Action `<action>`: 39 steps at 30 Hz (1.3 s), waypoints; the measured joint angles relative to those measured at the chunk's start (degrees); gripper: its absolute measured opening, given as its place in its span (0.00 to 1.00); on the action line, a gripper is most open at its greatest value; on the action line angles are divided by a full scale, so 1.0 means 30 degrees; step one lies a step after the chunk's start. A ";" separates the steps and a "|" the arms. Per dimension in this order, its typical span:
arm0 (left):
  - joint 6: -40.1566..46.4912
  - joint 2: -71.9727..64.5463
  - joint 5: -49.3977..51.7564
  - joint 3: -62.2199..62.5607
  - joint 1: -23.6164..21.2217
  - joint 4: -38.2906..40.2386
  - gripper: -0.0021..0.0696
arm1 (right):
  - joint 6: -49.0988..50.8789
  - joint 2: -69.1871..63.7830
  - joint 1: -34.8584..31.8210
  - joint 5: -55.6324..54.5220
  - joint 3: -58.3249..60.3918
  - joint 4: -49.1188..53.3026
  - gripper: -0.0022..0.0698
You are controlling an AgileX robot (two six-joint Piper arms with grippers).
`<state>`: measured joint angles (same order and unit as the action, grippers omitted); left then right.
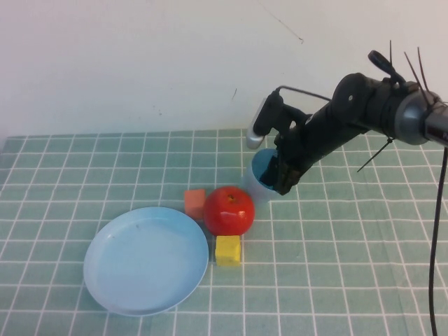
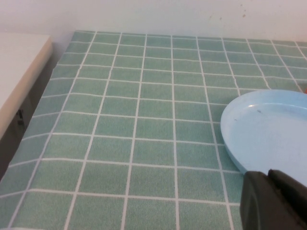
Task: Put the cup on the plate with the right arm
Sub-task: Pick up the cup from the table, then place the cup on the plate
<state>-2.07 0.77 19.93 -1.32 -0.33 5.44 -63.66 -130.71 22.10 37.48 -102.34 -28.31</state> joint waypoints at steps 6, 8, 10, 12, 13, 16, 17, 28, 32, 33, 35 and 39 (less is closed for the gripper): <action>0.0000 0.0000 0.0000 0.0000 0.0000 0.0000 0.03 | 0.0260 -0.0177 0.0000 0.0519 0.0000 0.0061 0.09; 0.0000 0.0000 0.0000 0.0000 0.0000 0.0000 0.03 | 0.0422 -0.0177 0.0000 0.0519 0.0000 0.0061 0.09; 0.0000 0.0000 0.0000 0.0000 0.0000 0.0000 0.03 | 0.0561 -0.0138 0.0000 0.0485 0.0000 0.0112 0.08; -0.0040 0.0000 0.0000 0.0000 0.0000 0.0000 0.03 | 0.0649 0.0080 0.0000 0.0485 0.0000 0.0112 0.08; -0.0040 0.0000 0.0000 0.0000 0.0000 0.0000 0.03 | 0.0680 0.0256 0.0000 0.0485 0.0000 0.0112 0.08; -0.0040 0.0000 0.0000 0.0000 0.0000 0.0000 0.03 | 0.0995 0.0843 0.0000 0.0562 -0.0330 -0.0316 0.08; -0.0040 0.0000 0.0000 0.0000 0.0000 0.0000 0.03 | 0.1282 0.1038 0.0000 0.0783 -0.0600 -0.0705 0.08; -0.0040 0.0000 0.0000 0.0000 0.0000 0.0000 0.03 | 0.5965 0.1380 0.2549 0.7459 -0.6627 0.0553 0.08; -0.0040 0.0000 0.0000 0.0000 0.0000 0.0000 0.03 | 0.7470 0.0965 0.4755 0.8332 -0.7306 0.2538 0.08; -0.0040 0.0000 0.0000 0.0000 0.0000 0.0000 0.03 | 0.7578 0.0789 0.5144 0.8437 -0.7372 0.2726 0.08; -0.0040 0.0000 0.0000 0.0000 0.0000 0.0000 0.03 | 0.7715 0.0411 0.6039 0.8737 -0.7349 0.3058 0.08; -0.0040 0.0000 0.0000 0.0000 0.0000 0.0000 0.03 | 0.7839 -0.0370 0.6878 0.8944 -0.7349 0.3310 0.08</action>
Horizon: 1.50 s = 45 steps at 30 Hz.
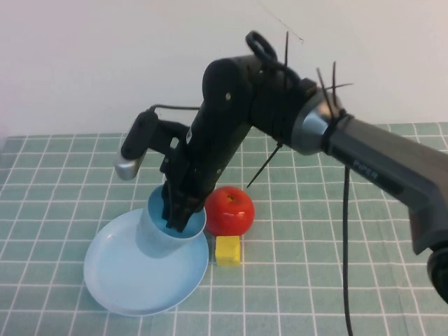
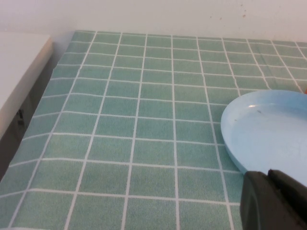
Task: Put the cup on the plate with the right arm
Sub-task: Place the cup on the plate
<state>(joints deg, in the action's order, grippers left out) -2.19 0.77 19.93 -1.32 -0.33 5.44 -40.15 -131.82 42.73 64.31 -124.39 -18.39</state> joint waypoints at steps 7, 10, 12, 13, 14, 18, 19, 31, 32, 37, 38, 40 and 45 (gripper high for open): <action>0.0038 0.0000 0.0000 0.0000 0.0000 0.0000 0.03 | 0.0101 -0.1174 -0.0007 0.0005 0.0000 -0.0055 0.08; 0.0038 0.0000 0.0000 0.0000 0.0000 0.0000 0.03 | 0.0101 -0.1696 -0.0007 -0.0424 0.0000 -0.0739 0.08; 0.0038 0.0000 0.0000 0.0000 0.0000 0.0000 0.03 | 0.0066 -0.2026 -0.0007 -0.0905 0.0000 -0.1394 0.08; 0.0038 0.0000 0.0000 0.0000 0.0000 0.0000 0.03 | 0.0066 -0.2167 -0.0007 -0.1098 0.0000 -0.1753 0.09; 0.0038 0.0000 0.0000 0.0000 0.0000 0.0000 0.03 | 0.0029 -0.2255 -0.0007 -0.1247 0.0000 -0.1974 0.09; 0.0038 0.0000 0.0000 0.0000 0.0000 0.0000 0.03 | 0.0029 -0.2647 -0.0007 -0.1506 0.0000 -0.2284 0.14; 0.0038 0.0000 0.0000 0.0000 0.0000 0.0000 0.03 | 0.0029 -0.2737 -0.0007 -0.1537 0.0000 -0.2284 0.16; -0.0002 0.0000 0.0000 0.0000 0.0000 0.0000 0.03 | 0.0490 -0.3256 -0.0007 -0.2199 -0.1036 -0.3230 0.50; -0.0002 0.0000 0.0000 0.0000 0.0000 0.0000 0.03 | 0.0498 -0.3256 -0.0007 -0.2157 -0.1493 -0.3420 0.50; -0.0002 0.0000 0.0000 0.0000 0.0000 0.0000 0.03 | 0.0842 -0.3256 -0.0007 -0.1219 -0.4086 -0.3662 0.51; -0.0002 0.0000 0.0000 0.0000 0.0000 0.0000 0.03 | 0.0985 -0.3256 -0.0007 -0.0920 -0.4672 -0.3704 0.51; -0.0002 0.0000 0.0000 0.0000 0.0000 0.0000 0.03 | 0.1166 -0.3256 -0.0007 -0.0342 -0.5755 -0.3704 0.51; -0.0002 0.0000 0.0000 0.0000 0.0000 0.0000 0.03 | 0.1288 -0.3256 -0.0007 0.1538 -0.9132 -0.3704 0.51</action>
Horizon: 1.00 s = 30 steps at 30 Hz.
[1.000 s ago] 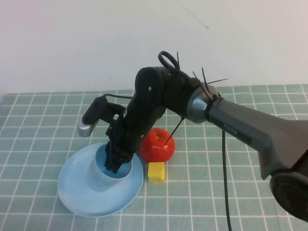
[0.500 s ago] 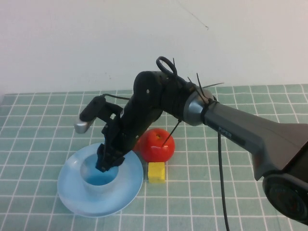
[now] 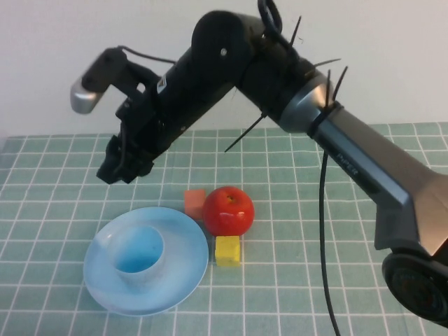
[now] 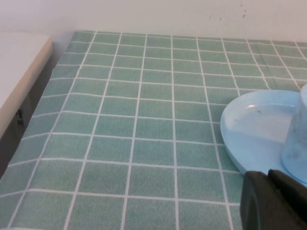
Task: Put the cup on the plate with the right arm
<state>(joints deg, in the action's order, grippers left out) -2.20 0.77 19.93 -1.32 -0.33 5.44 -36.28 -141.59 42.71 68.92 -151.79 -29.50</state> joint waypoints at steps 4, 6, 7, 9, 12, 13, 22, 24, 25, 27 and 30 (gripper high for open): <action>0.0000 0.0000 0.0000 0.0000 0.0000 0.0000 0.03 | 0.0218 0.0299 0.0000 0.0660 -0.2773 0.0109 0.48; 0.0000 0.0000 0.0000 0.0000 0.0000 0.0000 0.03 | 0.0449 0.0769 0.0000 0.0660 -0.4122 0.0475 0.47; 0.0000 0.0000 0.0000 0.0000 0.0000 0.0000 0.03 | 0.0659 0.1054 0.0000 0.0660 -0.4557 0.0719 0.46; 0.0000 0.0000 0.0000 0.0000 0.0000 0.0000 0.03 | 0.1140 0.2037 0.0000 0.0660 -0.5244 0.1694 0.44; 0.0000 0.0000 0.0000 0.0000 0.0000 0.0000 0.03 | 0.2095 0.3307 0.0000 0.0660 -0.5539 0.3773 0.37; 0.0000 0.0000 0.0000 0.0000 0.0000 0.0000 0.03 | 0.2453 0.3636 0.0000 0.0660 -0.5539 0.4616 0.35; 0.0034 0.0000 0.0000 0.0000 0.0000 0.0000 0.03 | 0.4100 0.6839 0.0000 0.0660 -0.5539 0.9410 0.14; 0.0034 0.0000 0.0000 0.0000 0.0000 0.0000 0.03 | 0.4138 0.7686 0.0000 0.0660 -0.5539 0.9581 0.10; 0.0034 0.0000 0.0000 0.0000 0.0000 0.0000 0.03 | 0.4138 0.8030 0.0000 0.0660 -0.5539 0.9832 0.08; 0.0034 0.0000 0.0000 0.0000 0.0000 0.0000 0.03 | 0.4166 0.8853 0.0000 0.0660 -0.5539 1.0319 0.06; 0.0034 0.0000 0.0000 0.0000 0.0000 0.0000 0.03 | 0.4166 0.9936 0.0000 0.0660 -0.5624 1.1501 0.05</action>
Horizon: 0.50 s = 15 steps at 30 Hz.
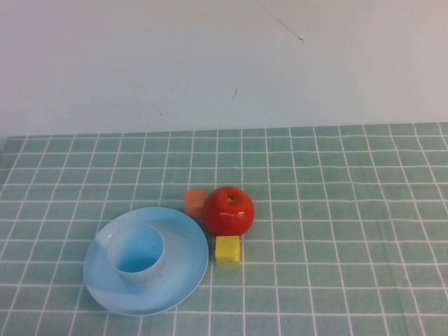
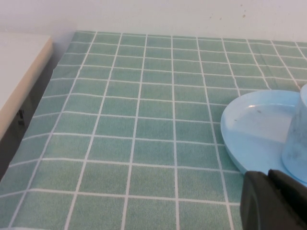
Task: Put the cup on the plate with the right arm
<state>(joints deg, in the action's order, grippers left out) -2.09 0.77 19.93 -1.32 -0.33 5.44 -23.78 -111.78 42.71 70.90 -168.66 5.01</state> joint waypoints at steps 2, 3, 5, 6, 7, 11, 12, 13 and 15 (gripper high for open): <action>0.0000 0.0000 0.0000 0.0000 0.0000 0.0000 0.03 | 0.0000 0.0581 0.0000 0.0000 -0.0071 0.0649 0.04; 0.0000 0.0000 0.0000 0.0000 0.0000 0.0000 0.03 | 0.0000 0.0915 0.0000 0.0000 -0.0071 0.0967 0.04; 0.0000 0.0000 0.0000 0.0000 0.0000 0.0000 0.03 | 0.0000 0.1635 0.0000 0.0000 0.0445 0.1484 0.04; 0.0000 0.0000 0.0000 0.0000 0.0000 0.0000 0.03 | 0.0000 0.2079 0.0000 0.0000 0.0918 0.1766 0.04; 0.0000 0.0000 0.0000 0.0000 0.0000 0.0000 0.03 | 0.0000 0.2543 0.0000 0.0000 0.1404 0.2041 0.04; 0.0000 0.0000 0.0000 0.0000 0.0000 0.0000 0.03 | -0.0034 0.4514 0.0000 0.0000 0.5171 0.3695 0.04; 0.0000 0.0000 0.0000 0.0000 0.0000 0.0000 0.03 | -0.0034 0.5091 0.0000 0.0000 0.6407 0.4089 0.04; 0.0000 0.0000 0.0000 0.0000 0.0000 0.0000 0.03 | -0.0034 0.5703 0.0000 0.0000 0.7739 0.4473 0.04; -0.0037 0.0000 0.0000 0.0000 0.0000 0.0000 0.03 | -0.0034 0.6872 0.0000 0.0000 1.0339 0.5375 0.04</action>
<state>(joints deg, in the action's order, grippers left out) -2.20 0.77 19.93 -1.32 -0.33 5.44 -23.89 -91.16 42.71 70.90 -137.64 21.13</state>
